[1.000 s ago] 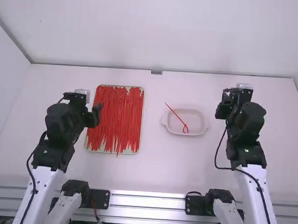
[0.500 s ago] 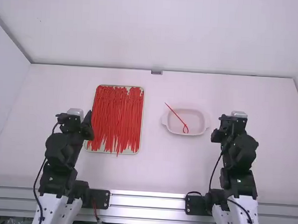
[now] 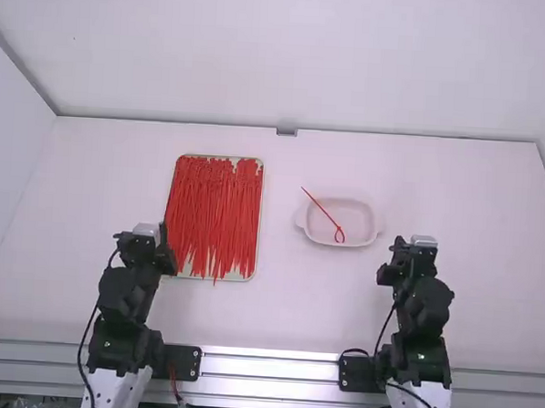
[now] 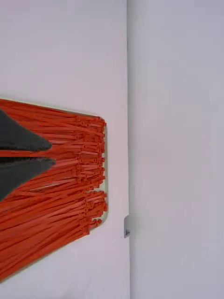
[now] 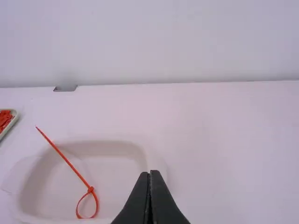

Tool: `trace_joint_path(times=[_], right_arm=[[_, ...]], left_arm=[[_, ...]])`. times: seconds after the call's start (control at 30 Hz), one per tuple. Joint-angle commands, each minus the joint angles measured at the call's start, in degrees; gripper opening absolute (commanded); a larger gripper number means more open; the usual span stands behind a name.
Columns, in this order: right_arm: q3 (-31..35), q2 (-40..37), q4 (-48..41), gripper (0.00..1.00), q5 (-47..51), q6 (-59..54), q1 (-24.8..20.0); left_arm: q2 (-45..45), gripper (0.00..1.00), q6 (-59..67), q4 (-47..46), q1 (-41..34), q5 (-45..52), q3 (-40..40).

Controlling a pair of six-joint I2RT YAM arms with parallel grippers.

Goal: Fasten the cable tie

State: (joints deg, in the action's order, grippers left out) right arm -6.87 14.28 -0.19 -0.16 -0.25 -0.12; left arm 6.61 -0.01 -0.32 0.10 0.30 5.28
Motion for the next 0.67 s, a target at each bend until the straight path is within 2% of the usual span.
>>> trace_joint_path(times=[0.0, 0.23, 0.63], right_arm=[[2.2, -2.2, 0.2, 0.0, 0.2, 0.3, 0.1], [6.9, -7.2, 0.2, 0.0, 0.2, 0.3, 0.1], [6.9, -14.3, 0.2, 0.0, 0.2, 0.3, 0.1]], left_arm=[[-1.9, 0.02, 0.0, 0.3, -0.1, -0.3, -1.6], [-5.8, 0.0, 0.0, 0.3, -0.1, -0.3, -5.3], [-6.6, 0.0, 0.0, 0.3, -0.1, -0.3, -5.3]])
